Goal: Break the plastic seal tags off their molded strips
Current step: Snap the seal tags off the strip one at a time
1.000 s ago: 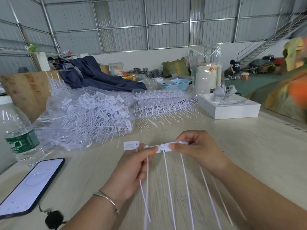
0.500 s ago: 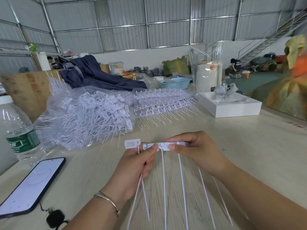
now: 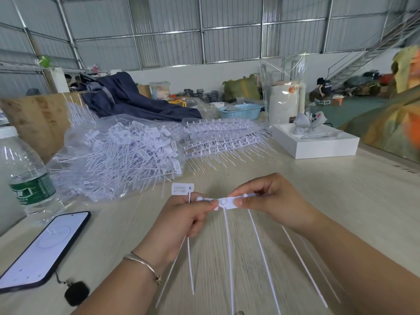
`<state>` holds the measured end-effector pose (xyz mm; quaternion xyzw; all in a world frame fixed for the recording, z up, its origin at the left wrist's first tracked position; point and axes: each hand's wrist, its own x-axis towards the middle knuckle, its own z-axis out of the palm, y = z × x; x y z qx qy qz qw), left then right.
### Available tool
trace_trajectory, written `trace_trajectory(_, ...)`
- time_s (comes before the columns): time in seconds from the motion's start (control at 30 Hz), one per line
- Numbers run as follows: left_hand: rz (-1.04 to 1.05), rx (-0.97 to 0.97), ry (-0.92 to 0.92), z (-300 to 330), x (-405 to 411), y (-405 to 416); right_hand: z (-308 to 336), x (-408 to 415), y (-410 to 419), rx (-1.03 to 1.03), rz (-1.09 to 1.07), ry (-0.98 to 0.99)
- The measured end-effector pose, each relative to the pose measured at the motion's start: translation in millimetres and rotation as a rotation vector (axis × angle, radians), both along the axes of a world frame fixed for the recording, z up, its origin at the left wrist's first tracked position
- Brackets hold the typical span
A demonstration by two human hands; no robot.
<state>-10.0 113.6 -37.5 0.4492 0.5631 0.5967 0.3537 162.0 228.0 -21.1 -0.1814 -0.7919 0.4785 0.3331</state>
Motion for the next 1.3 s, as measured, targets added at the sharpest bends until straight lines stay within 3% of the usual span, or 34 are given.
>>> trace_trajectory(0.2,-0.131,-0.149,0.19,3.8,-0.4,-4.2,5.9,3.4,1.6,0.068,0.113,-0.213)
trace_trajectory(0.33,0.007,-0.309,0.734,5.4,-3.9,-7.0,11.2,12.9,8.8,0.086,0.151,-0.356)
trace_trajectory(0.37,0.08,-0.317,0.75,4.3,-7.6,-6.7,13.8,17.8,14.1,0.072,0.116,-0.342)
trace_trajectory(0.43,0.122,-0.239,0.44,4.8,-11.0,-5.8,16.5,24.4,22.6,0.058,0.032,-0.26)
trace_trajectory(0.5,-0.018,-0.117,0.036,6.4,-7.8,-2.8,14.2,21.6,20.6,0.059,-0.004,-0.199)
trace_trajectory(0.53,-0.078,-0.079,-0.081,5.0,-5.3,-0.2,11.4,16.7,16.9,0.058,0.001,-0.182)
trace_trajectory(0.73,-0.018,-0.123,-0.428,-3.4,9.2,6.0,0.6,-6.8,-2.3,0.053,0.032,-0.073)
trace_trajectory(0.8,-0.004,-0.149,-0.404,-3.2,9.2,4.9,-3.4,-8.5,-3.1,0.122,0.017,-0.075)
trace_trajectory(1.0,0.009,-0.102,-0.041,-3.1,13.6,1.7,-9.7,-7.9,-2.8,0.486,-0.122,-0.085)
trace_trajectory(1.07,0.035,-0.086,-0.012,-5.3,14.7,1.0,-7.8,-8.0,-2.1,0.579,-0.169,-0.045)
trace_trajectory(1.17,0.059,-0.049,-0.114,-4.7,12.9,1.0,-6.0,-5.7,1.4,0.515,-0.207,-0.059)
trace_trajectory(1.3,-0.064,-0.023,-0.335,0.7,12.5,-0.6,-3.7,-1.1,2.1,0.182,-0.048,-0.04)
